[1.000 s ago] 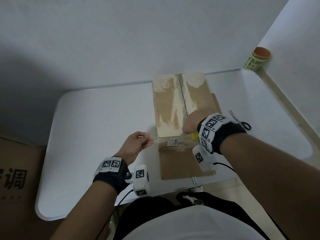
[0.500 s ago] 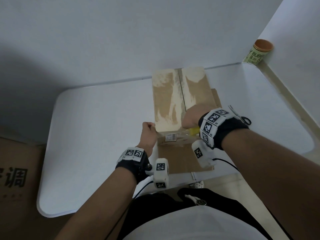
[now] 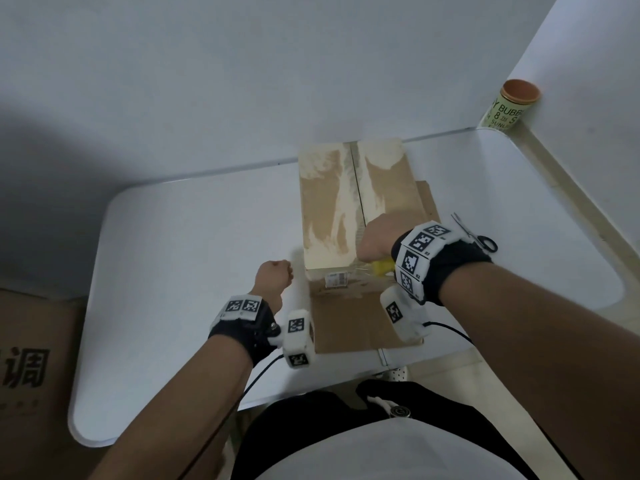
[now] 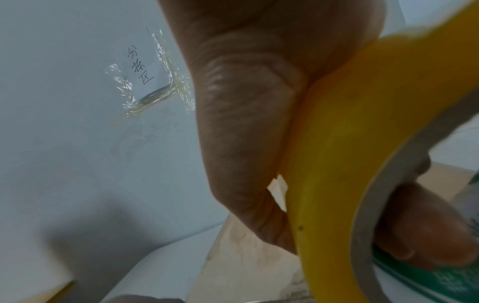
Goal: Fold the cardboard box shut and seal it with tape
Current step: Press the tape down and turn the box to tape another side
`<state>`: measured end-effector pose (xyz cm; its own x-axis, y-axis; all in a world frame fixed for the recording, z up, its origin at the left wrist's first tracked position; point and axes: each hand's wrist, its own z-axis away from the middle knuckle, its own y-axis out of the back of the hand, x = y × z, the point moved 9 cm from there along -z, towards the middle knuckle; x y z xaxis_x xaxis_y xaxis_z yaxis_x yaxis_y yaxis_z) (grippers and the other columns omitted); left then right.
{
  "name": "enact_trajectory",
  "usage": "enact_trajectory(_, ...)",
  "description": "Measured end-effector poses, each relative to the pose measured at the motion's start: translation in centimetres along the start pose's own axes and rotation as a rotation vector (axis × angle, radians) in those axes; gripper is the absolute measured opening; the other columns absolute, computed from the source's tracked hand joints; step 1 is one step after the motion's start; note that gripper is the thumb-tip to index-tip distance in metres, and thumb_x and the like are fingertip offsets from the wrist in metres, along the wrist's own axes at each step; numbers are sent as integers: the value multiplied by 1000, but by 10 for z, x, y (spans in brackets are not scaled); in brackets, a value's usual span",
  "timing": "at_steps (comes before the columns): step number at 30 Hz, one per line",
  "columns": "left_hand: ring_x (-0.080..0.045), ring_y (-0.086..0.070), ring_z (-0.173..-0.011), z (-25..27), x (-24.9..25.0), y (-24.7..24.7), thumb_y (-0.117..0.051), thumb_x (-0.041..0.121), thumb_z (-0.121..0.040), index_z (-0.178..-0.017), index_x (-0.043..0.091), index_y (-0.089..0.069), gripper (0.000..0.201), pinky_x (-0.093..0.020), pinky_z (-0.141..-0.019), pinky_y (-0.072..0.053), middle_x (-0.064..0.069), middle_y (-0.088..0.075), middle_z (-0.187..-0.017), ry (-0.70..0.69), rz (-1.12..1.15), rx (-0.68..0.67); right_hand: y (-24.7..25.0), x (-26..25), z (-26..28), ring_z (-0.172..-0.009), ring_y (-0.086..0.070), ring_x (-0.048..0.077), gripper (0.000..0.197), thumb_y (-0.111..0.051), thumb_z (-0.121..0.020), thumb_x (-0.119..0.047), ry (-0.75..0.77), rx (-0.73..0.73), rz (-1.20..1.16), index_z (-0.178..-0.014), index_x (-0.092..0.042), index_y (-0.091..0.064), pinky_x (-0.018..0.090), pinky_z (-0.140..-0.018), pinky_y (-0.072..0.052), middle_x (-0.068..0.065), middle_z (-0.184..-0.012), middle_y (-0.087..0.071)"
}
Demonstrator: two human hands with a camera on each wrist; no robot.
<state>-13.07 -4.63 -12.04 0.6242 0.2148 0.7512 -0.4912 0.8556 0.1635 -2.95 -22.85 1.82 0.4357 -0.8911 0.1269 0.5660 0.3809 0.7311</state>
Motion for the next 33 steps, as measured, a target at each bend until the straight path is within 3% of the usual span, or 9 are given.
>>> enact_trajectory(4, -21, -59, -80, 33, 28, -18, -36, 24, -101, -89, 4, -62, 35, -31, -83, -50, -10, -65, -89, -64, 86, -169, -7, 3, -16, -55, -46, 17, 25, -63, -70, -36, -9, -86, -1, -58, -15, -55, 29, -59, -47, -4, -62, -51)
enact_trajectory(7, -19, -58, -87, 46, 50, -45, -29, 56, -95, -111, 5, -57, 60, -32, -82, -46, -2, -61, -97, -165, -116, -237, 4, -3, 8, -52, -36, 15, 27, -49, -86, -24, 6, -25, -34, -62, -13, -43, 26, -52, -34, -1, -60, -39)
enact_trajectory(12, -27, -50, -124, 47, 52, -68, -33, 55, -97, -147, 14, -13, 67, -42, -106, -40, -7, -46, -141, -199, -244, -229, 6, 1, 12, -56, -46, 15, 23, -43, -92, -25, 3, 1, -66, -74, -14, -52, 26, -59, -40, 3, -66, -48)
enact_trajectory(14, -22, -46, -125, 46, 53, -70, -35, 59, -95, -146, 21, -12, 68, -38, -103, -39, -4, -41, -144, -175, -180, -291, 4, 5, 15, -87, -64, 19, 31, -40, -95, -31, 7, -22, -87, -105, -13, -63, 29, -77, -49, 8, -98, -65)
enact_trajectory(17, -28, -31, -136, 45, 82, -54, -45, 61, -89, -146, 21, -22, 73, -47, -109, -33, -7, -29, -150, -367, -527, -170, 6, 10, 24, -127, -50, 27, 50, -35, -98, -38, 22, -37, -127, -138, -8, -46, 35, -101, -41, 13, -142, -48)
enact_trajectory(19, -29, -37, -132, 59, 118, -62, -57, 39, -92, -142, 17, -37, 58, -42, -109, -34, -9, -33, -145, -640, -820, -155, 5, 13, 27, -134, -41, 30, 54, -37, -98, -36, 40, -89, -142, -143, -7, -39, 37, -106, -36, 15, -148, -39)
enact_trajectory(21, -27, -50, -116, 79, 127, -95, -66, 26, -88, -129, 15, -52, 45, -29, -97, -38, -9, -45, -126, -777, -1046, -425, 6, 13, 34, -136, -38, 29, 54, -39, -99, -36, 96, -115, -127, -144, -7, -36, 37, -106, -34, 14, -150, -36)
enact_trajectory(29, -20, -53, -87, 85, 114, -161, -71, 29, -78, -111, 10, -56, 41, -28, -71, -41, -5, -53, -102, -804, -1606, -554, 0, 33, 42, -134, -39, 29, 75, -33, -94, -63, 130, -95, -145, -145, -8, -36, 35, -103, -33, 14, -150, -37)
enact_trajectory(33, -24, -59, -78, 81, 113, -170, -74, 31, -75, -99, 12, -63, 33, -35, -72, -51, -3, -62, -83, -717, -1717, -552, -15, 43, 47, -138, -33, 29, 63, -49, -95, -45, 117, -236, -173, -145, -9, -35, 33, -106, -30, 14, -151, -33)
